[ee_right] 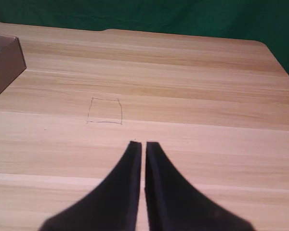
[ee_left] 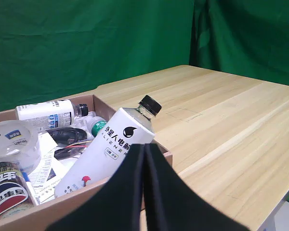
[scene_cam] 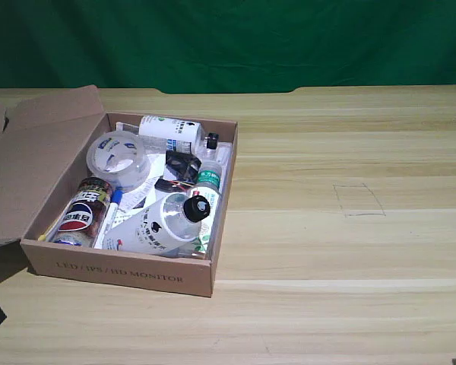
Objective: Place the white bottle into the box.
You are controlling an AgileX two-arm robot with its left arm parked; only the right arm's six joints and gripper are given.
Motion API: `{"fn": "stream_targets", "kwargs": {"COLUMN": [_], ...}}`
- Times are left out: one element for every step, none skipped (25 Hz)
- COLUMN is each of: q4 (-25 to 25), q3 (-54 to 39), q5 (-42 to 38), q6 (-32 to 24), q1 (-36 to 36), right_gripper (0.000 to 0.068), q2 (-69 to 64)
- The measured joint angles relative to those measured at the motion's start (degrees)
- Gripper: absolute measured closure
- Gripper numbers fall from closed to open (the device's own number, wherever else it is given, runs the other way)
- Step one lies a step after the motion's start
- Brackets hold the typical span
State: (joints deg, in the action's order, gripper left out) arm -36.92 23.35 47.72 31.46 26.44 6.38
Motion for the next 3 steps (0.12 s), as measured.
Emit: {"fn": "stream_targets", "kwargs": {"q4": [0.0, 0.12, 0.12], "q3": [0.0, 0.0, 0.0], "q5": [0.0, 0.05, 0.05], "q6": [-0.04, -0.04, -0.04], "q1": [0.0, 0.0, 0.0], "right_gripper": [0.068, 0.068, 0.068], "q2": [0.0, 0.0, 0.0]}}
